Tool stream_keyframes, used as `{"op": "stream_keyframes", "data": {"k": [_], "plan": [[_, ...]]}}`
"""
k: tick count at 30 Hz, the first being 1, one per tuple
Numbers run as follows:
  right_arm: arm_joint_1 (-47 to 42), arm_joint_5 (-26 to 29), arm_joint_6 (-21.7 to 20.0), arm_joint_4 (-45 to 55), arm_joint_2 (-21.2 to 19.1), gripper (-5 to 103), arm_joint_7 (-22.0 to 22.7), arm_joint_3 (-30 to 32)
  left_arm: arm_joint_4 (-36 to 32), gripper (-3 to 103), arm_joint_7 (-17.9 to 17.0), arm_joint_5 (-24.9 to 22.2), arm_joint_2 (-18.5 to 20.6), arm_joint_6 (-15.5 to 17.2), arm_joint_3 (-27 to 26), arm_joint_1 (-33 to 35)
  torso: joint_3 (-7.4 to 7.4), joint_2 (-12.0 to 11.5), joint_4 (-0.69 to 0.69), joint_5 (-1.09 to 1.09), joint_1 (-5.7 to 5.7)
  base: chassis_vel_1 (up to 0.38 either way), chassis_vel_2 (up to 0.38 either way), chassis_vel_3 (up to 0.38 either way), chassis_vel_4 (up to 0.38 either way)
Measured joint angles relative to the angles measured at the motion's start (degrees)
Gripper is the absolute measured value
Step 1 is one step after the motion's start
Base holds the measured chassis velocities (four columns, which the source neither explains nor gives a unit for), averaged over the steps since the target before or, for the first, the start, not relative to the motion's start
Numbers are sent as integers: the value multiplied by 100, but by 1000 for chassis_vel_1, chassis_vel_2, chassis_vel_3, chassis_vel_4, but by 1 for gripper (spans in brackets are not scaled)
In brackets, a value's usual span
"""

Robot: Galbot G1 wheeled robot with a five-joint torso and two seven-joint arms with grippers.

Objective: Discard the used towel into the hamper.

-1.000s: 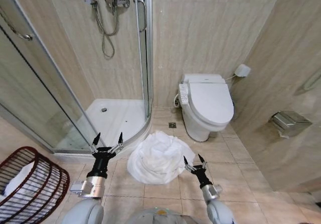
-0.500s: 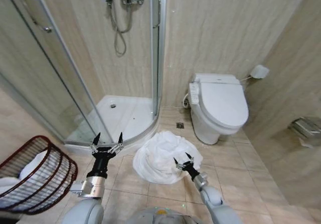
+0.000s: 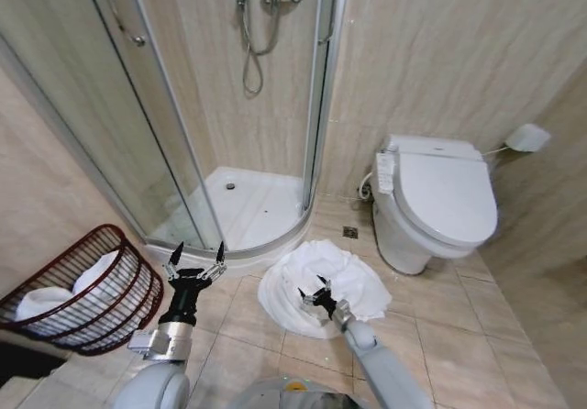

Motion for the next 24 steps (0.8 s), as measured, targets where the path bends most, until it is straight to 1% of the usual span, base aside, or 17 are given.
{"op": "stream_keyframes", "data": {"k": [2, 3, 4, 6, 9, 12, 17, 20, 21, 24], "plan": [[82, -106, -12, -240, 135, 100, 17, -22, 0, 100, 0, 0, 0, 0, 0, 0, -26, -44, 1, 3, -17, 0, 0, 0, 0], [146, -298, -12, -459, 232, 100, 45, 15, 0, 100, 0, 0, 0, 0, 0, 0, -50, -78, 2, 2, -28, 33, 46, 50, 19], [146, -298, -12, -459, 232, 100, 45, 15, 0, 100, 0, 0, 0, 0, 0, 0, -50, -78, 2, 2, -28, 33, 46, 50, 19], [247, -558, -7, -820, 324, 100, 88, 145, 0, 100, 0, 0, 0, 0, 0, 1, -83, -119, 2, 2, -36, 55, 29, 39, 38], [332, -619, -12, -1098, 326, 100, 118, 259, 0, 100, 0, 0, 0, 0, 0, 0, -100, -137, 1, 2, -37, 0, 0, 0, 0], [456, -620, -14, -1504, 268, 100, 68, 500, 0, 100, 0, 0, 0, 0, 0, 0, -107, -143, -1, 1, -37, 0, 0, 0, 0], [452, -646, -34, -1593, 125, 100, 56, 742, 0, 100, 0, 0, 0, 0, 0, 0, -105, -139, 1, 3, -35, 0, 0, 0, 0], [414, -755, 24, -1670, -28, 100, 63, 1074, 0, 100, 0, 0, 0, 0, 0, 0, -99, -128, 1, 4, -30, 0, 0, 0, 0], [414, -755, 24, -1670, -28, 100, 63, 1074, 0, 100, 0, 0, 0, 0, 0, 0, -99, -128, 1, 4, -30, 0, 0, 0, 0], [368, -750, 102, -1753, -248, 100, 54, 1300, 0, 100, 0, 0, 0, 0, 0, 0, -93, -118, 0, 3, -28, 0, 0, 0, 0]]}}
